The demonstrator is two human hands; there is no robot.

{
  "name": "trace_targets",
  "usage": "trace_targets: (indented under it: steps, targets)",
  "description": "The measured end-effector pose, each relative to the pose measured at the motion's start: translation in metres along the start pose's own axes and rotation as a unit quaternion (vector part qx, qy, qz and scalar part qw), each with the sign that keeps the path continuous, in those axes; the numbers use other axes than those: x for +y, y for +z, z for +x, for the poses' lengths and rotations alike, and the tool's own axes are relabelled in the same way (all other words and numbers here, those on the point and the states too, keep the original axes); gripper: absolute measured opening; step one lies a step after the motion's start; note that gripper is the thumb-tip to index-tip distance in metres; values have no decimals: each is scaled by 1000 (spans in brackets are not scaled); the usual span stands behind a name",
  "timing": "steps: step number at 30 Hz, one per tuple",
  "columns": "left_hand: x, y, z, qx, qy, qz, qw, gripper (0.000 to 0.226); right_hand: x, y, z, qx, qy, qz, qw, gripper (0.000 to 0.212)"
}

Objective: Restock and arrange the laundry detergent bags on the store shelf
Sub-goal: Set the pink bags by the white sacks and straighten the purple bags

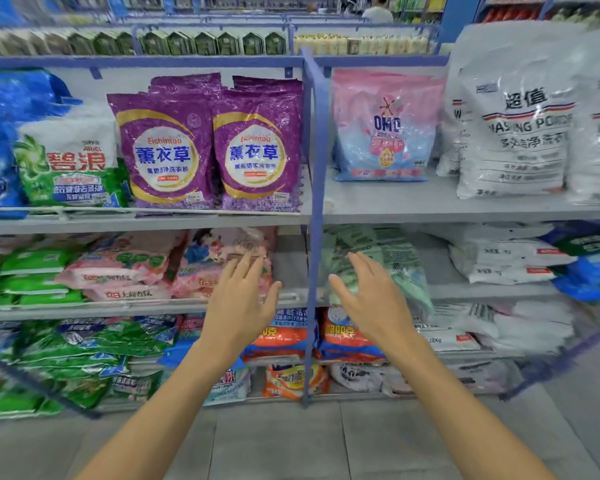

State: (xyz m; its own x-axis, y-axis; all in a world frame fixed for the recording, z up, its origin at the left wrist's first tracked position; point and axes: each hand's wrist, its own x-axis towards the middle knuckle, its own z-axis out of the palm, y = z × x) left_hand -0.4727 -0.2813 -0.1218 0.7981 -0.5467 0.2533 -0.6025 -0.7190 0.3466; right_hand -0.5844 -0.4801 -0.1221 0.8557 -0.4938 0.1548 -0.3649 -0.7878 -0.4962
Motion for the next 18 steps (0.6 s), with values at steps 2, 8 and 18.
trace_targets:
  steps: [2, 8, 18]
  targets:
    - [20, 11, -14, -23, -1, 1, 1000, 61, 22, -9, -17, -1, 9, -6, 1000, 70]
    - [74, 41, -34, -63, 3, -21, 998, 61, 81, -37, -55, -11, 43, -17, 999, 66]
    - [121, 98, 0, -116, -2, -23, 993, 59, 157, -42, -23, -32, 85, -13, 996, 64]
